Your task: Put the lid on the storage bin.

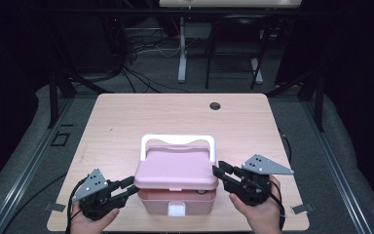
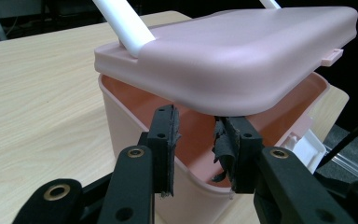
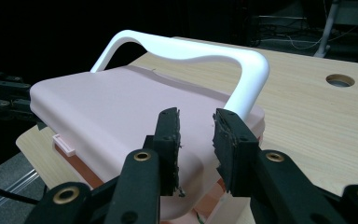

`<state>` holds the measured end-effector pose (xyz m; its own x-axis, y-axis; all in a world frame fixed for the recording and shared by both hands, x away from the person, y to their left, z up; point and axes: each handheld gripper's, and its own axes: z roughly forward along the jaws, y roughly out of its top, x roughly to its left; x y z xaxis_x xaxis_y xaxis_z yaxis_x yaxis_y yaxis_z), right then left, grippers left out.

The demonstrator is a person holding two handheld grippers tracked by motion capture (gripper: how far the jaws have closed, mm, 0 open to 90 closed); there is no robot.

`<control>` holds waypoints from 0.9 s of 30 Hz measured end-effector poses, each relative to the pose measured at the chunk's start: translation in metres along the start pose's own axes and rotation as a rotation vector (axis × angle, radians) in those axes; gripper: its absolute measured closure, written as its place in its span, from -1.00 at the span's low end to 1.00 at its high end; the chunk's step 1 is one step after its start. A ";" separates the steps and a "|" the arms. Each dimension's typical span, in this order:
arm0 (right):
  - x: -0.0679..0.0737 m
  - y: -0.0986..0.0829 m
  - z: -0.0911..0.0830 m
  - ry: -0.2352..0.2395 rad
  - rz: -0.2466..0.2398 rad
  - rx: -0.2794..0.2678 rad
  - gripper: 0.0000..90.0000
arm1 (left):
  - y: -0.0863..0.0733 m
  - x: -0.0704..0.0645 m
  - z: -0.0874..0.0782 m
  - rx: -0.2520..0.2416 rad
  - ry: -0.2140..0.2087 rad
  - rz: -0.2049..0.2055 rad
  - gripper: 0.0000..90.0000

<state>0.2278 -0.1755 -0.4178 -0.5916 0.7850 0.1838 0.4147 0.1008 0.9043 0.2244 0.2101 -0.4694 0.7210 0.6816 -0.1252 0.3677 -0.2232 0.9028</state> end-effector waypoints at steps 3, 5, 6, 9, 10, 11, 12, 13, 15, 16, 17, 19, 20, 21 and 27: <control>0.000 -0.001 0.001 -0.002 -0.006 -0.001 0.56 | -0.001 0.000 0.000 -0.002 0.000 0.001 0.51; 0.000 -0.001 0.002 -0.004 -0.009 0.001 0.56 | -0.003 0.000 0.000 -0.001 -0.002 0.001 0.51; 0.000 -0.001 0.002 -0.004 -0.005 0.002 0.56 | -0.003 0.000 0.000 0.002 -0.003 0.002 0.51; -0.001 -0.002 0.003 -0.005 -0.006 0.005 0.56 | -0.006 0.000 0.001 -0.002 -0.002 -0.004 0.51; -0.001 -0.002 0.003 -0.004 -0.006 0.007 0.56 | -0.007 0.000 0.001 0.000 -0.002 -0.004 0.50; -0.001 -0.003 0.004 -0.005 -0.005 0.008 0.56 | -0.008 -0.001 0.001 0.002 0.000 -0.002 0.51; -0.001 -0.003 0.004 -0.006 -0.004 0.008 0.56 | -0.008 -0.001 0.001 0.006 0.003 0.001 0.51; -0.001 -0.003 0.004 -0.006 -0.005 0.007 0.56 | -0.009 -0.001 0.001 0.007 0.003 0.003 0.51; -0.002 -0.003 0.005 -0.005 -0.003 0.006 0.56 | -0.011 -0.001 0.002 0.007 0.001 0.004 0.51; -0.002 -0.003 0.005 -0.004 -0.002 0.005 0.56 | -0.011 -0.001 0.002 0.007 0.002 0.003 0.51; -0.003 -0.003 0.005 -0.004 -0.001 0.005 0.56 | -0.012 -0.001 0.002 0.004 0.004 0.000 0.50; -0.004 -0.004 0.005 -0.004 0.003 0.008 0.56 | -0.013 -0.001 0.002 0.008 0.006 0.000 0.51; -0.005 -0.004 0.005 -0.003 0.004 0.007 0.56 | -0.014 -0.001 0.002 0.007 0.006 0.001 0.51; -0.005 -0.005 0.006 -0.001 0.009 0.007 0.56 | -0.014 -0.001 0.001 0.009 0.005 0.000 0.51; -0.007 -0.006 0.005 -0.003 0.013 0.009 0.56 | -0.017 -0.001 0.000 0.015 0.006 -0.006 0.51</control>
<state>0.2332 -0.1781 -0.4265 -0.5840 0.7882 0.1942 0.4288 0.0964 0.8982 0.2175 0.2131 -0.4849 0.7149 0.6874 -0.1282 0.3811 -0.2292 0.8957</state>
